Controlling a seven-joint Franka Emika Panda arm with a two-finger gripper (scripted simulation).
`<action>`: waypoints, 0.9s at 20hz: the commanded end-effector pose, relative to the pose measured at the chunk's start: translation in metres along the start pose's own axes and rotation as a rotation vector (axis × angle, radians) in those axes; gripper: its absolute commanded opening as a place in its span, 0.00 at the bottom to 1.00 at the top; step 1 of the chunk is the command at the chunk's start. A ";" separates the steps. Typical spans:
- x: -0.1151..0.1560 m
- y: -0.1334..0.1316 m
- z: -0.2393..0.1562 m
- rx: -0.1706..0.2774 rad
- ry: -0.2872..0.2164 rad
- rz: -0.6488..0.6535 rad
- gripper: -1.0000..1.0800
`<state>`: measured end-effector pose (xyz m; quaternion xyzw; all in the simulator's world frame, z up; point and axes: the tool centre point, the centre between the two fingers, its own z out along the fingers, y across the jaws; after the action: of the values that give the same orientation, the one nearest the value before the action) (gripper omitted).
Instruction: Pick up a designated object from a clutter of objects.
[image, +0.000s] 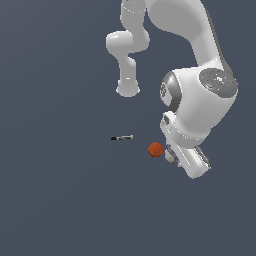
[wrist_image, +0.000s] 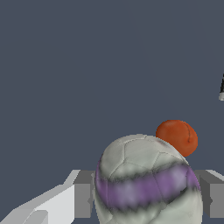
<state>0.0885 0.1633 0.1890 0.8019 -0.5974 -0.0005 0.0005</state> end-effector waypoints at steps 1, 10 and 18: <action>0.006 0.004 -0.031 0.001 0.000 0.000 0.00; 0.028 0.017 -0.133 0.001 0.000 0.000 0.00; 0.041 0.023 -0.195 0.001 0.000 0.000 0.00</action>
<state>0.0789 0.1199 0.3738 0.8017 -0.5977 -0.0002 -0.0002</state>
